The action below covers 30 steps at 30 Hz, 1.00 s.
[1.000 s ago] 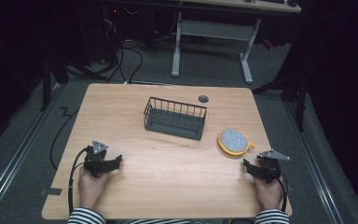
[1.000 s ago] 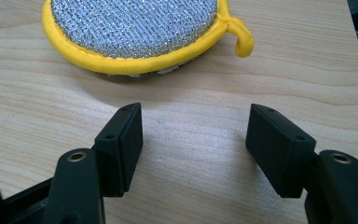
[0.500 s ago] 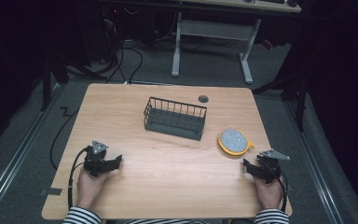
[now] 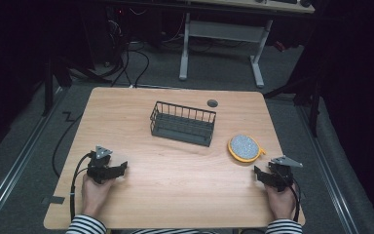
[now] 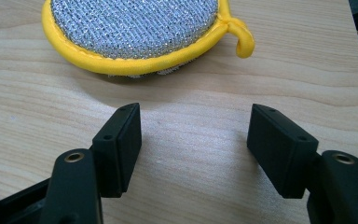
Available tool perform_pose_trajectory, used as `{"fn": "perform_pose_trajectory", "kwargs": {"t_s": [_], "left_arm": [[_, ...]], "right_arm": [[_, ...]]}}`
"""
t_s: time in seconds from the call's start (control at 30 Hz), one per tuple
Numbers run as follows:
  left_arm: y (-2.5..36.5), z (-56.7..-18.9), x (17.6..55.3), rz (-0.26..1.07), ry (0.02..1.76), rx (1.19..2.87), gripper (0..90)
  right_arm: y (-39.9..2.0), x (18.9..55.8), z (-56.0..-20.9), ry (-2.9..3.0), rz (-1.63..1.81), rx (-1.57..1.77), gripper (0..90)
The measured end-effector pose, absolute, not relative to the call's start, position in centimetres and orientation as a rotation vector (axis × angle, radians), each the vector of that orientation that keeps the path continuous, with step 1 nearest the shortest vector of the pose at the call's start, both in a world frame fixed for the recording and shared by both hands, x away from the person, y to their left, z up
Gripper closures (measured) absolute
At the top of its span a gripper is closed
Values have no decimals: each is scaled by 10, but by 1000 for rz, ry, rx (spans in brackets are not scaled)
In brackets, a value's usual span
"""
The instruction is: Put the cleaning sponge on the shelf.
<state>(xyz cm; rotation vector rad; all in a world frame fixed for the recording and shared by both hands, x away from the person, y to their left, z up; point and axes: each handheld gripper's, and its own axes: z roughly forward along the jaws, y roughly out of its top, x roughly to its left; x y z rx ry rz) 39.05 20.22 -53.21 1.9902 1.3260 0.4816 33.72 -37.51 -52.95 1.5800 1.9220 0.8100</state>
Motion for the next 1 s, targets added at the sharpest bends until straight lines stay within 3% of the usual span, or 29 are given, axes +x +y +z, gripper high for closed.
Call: {"fn": "perform_pose_trajectory", "kwargs": {"t_s": [0.57, 0.63, 1.0], "left_arm": [[202, -511, 388, 435, 1302, 1927, 271], [201, -507, 389, 427, 1302, 1917, 304], [182, -489, 401, 452, 1251, 1990, 353]], "right_arm": [[-375, 337, -530, 1923, 810, 1577, 355], [-375, 337, -530, 1925, 811, 1577, 355], [-375, 337, -530, 1924, 811, 1578, 355]]}}
